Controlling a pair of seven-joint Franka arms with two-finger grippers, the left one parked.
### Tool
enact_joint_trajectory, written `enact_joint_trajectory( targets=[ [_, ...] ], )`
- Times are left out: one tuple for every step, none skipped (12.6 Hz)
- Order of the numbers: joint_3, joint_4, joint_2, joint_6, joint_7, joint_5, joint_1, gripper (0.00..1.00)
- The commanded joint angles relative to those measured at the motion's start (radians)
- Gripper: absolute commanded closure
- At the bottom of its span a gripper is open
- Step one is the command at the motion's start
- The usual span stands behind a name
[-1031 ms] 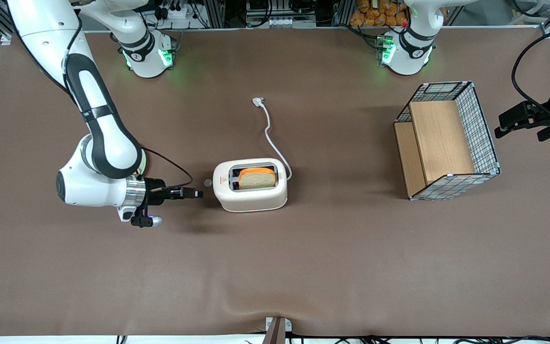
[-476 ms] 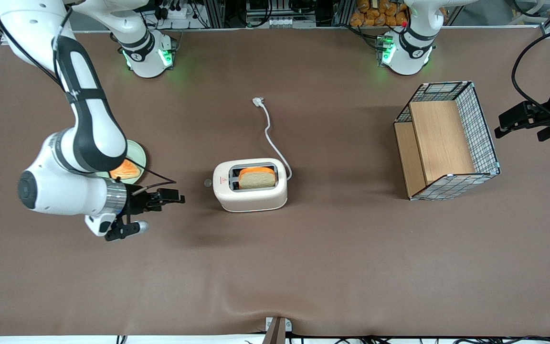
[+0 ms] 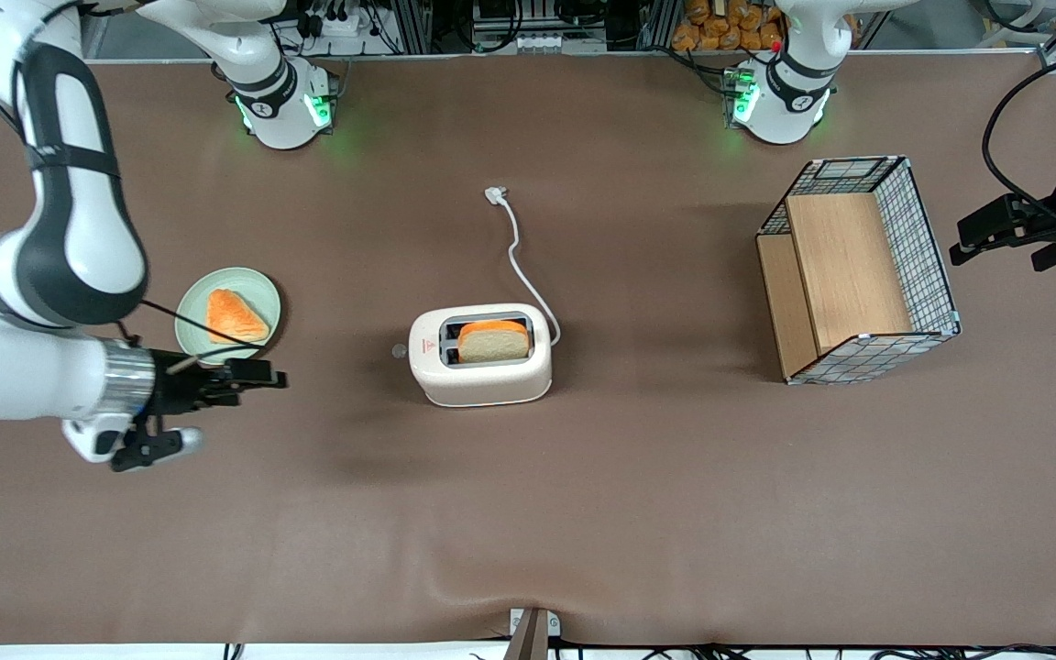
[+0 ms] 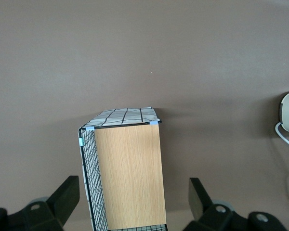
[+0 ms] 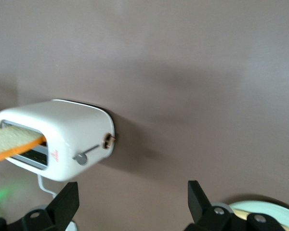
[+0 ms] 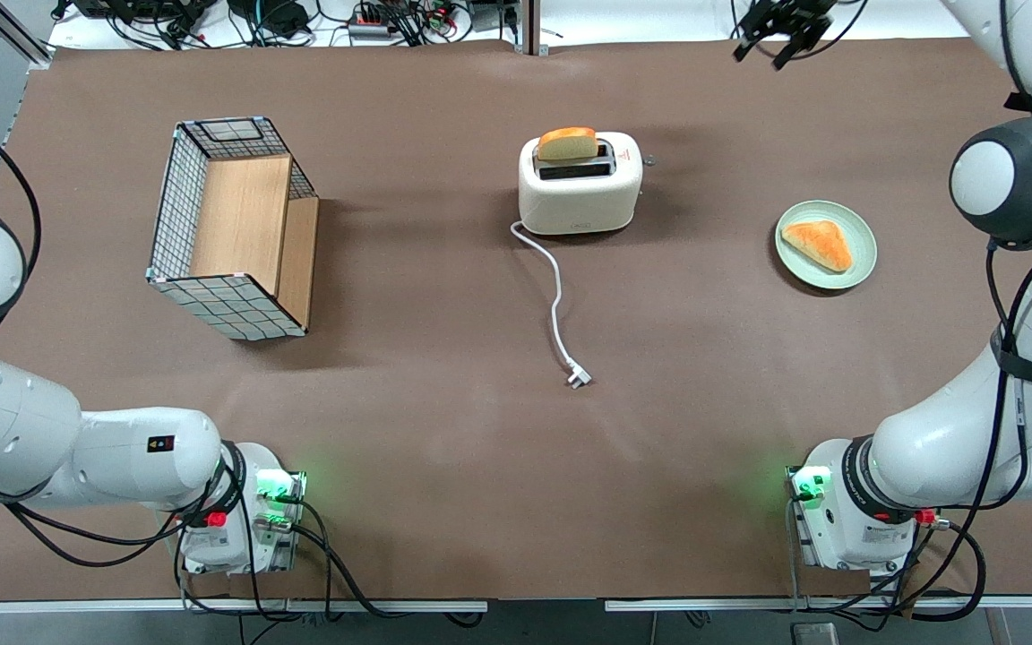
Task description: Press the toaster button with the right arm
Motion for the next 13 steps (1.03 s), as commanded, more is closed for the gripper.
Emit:
enact_joint_trajectory(
  targets=[
    [0.058,0.162,0.013,-0.123,0.010,-0.103,-0.043,0.00],
    [0.072,0.184,-0.003,-0.143,0.010,-0.128,-0.057,0.00],
    [0.069,0.184,-0.028,-0.157,0.015,-0.140,-0.059,0.00],
    [0.067,0.182,-0.057,-0.166,0.019,-0.141,-0.059,0.00],
    [0.066,0.179,-0.080,-0.171,0.019,-0.133,-0.067,0.00],
    [0.066,0.176,-0.097,-0.174,0.019,-0.133,-0.074,0.00],
    [0.061,0.176,-0.127,-0.203,0.022,-0.150,-0.068,0.00],
    [0.063,0.170,-0.182,-0.253,0.062,-0.188,-0.067,0.00],
    [0.064,0.126,-0.242,-0.272,0.170,-0.215,-0.067,0.00],
    [0.064,0.071,-0.308,-0.274,0.223,-0.223,-0.070,0.00],
    [0.063,0.008,-0.374,-0.274,0.235,-0.240,-0.071,0.00],
    [0.063,-0.058,-0.437,-0.271,0.240,-0.268,-0.071,0.00],
    [0.063,-0.113,-0.488,-0.264,0.240,-0.289,-0.071,0.00]
  ],
)
